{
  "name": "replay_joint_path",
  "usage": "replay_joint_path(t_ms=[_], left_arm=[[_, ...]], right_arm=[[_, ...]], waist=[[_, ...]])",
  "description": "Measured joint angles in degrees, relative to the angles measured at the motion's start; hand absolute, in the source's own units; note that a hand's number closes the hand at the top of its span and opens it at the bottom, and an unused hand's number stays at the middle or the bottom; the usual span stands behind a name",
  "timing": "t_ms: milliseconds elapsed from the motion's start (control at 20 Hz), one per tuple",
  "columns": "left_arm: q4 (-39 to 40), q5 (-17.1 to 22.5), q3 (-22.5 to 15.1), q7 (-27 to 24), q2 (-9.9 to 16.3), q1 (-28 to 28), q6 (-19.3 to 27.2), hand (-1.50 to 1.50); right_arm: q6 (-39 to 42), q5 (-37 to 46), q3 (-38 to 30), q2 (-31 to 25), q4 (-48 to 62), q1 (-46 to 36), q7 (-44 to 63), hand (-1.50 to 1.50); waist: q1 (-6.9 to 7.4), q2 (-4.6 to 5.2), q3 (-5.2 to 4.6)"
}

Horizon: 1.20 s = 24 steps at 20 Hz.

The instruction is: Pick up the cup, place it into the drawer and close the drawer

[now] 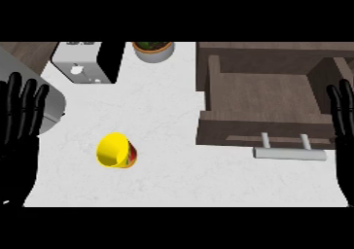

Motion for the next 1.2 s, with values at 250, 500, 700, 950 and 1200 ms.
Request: replay_joint_path(t_ms=[250, 500, 700, 950, 1200], left_arm=[[0.13, 2.39, -0.82, -0.01, 0.87, 0.55, -3.27, -1.50], [1.25, 7.68, -4.50, 2.04, -1.78, 3.37, -5.59, -1.50], [0.97, 9.54, -6.25, 3.67, -3.11, 4.52, -5.86, -1.50], [1.80, 10.33, -6.94, 3.93, -3.25, 3.60, -4.96, -1.50], [2.04, 9.31, -7.77, 5.76, -3.83, 2.14, -3.58, -1.50]], right_arm=[[1.52, -0.67, 1.12, 0.05, 2.47, -1.41, 0.11, -1.50], [4.10, -4.26, 3.24, 0.17, 0.56, -0.03, 4.12, -1.50], [4.37, -5.34, 3.18, 0.45, 1.46, -1.90, 6.08, -1.50], [6.05, -6.71, 1.58, -0.17, 2.17, -1.82, 5.74, -1.50], [4.84, -5.43, 1.92, 0.73, 4.33, -5.37, 6.98, -1.50]], waist=[[-1.52, -0.90, -0.73], [-2.12, -1.19, -0.96], [-2.13, -1.25, -1.00], [-2.21, -1.27, -1.02], [-2.18, -1.28, -1.03]])
